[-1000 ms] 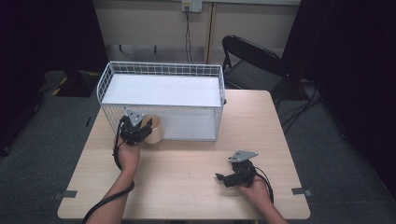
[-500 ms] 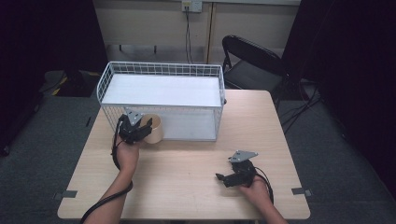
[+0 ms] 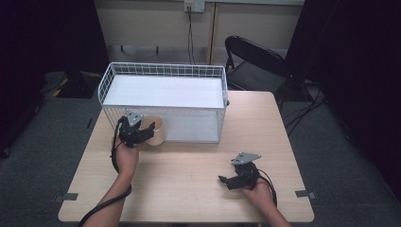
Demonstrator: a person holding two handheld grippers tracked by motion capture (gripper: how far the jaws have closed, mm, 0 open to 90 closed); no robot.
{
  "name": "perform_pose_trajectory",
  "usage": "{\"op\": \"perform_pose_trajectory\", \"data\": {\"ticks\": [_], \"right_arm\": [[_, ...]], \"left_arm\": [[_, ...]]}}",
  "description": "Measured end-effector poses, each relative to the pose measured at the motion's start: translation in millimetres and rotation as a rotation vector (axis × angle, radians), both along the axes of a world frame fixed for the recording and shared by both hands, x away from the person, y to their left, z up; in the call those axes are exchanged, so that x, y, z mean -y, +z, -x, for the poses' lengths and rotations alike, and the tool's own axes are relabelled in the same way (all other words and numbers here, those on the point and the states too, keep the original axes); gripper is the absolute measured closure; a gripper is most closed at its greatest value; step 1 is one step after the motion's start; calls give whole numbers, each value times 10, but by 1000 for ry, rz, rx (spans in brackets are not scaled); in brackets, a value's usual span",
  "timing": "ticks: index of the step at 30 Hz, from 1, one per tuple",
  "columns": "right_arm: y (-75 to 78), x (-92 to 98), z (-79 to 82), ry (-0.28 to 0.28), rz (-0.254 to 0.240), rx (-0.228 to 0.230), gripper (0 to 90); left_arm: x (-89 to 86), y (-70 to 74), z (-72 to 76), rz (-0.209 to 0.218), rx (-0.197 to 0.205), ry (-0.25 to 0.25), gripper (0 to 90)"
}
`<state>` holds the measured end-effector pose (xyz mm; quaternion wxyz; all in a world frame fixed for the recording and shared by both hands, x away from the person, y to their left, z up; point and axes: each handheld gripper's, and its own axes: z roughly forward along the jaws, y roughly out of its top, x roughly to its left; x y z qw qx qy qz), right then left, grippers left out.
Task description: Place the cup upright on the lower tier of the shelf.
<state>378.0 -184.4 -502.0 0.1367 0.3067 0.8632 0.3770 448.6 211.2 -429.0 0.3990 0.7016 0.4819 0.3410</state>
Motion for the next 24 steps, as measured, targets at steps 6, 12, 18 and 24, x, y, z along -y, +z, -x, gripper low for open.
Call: {"op": "perform_pose_trajectory", "data": {"ticks": [6,12,18,24], "right_arm": [[0,0,0,0,0,0,135],[0,0,0,0,0,0,135],[0,0,0,0,0,0,135],[0,0,0,0,0,0,135]], "left_arm": [[-3,70,36,23,-8,-25,313],[-3,132,99,23,-16,-55,295],[-20,151,163,19,-30,-60,283],[-51,102,194,50,-38,-48,278]]}}
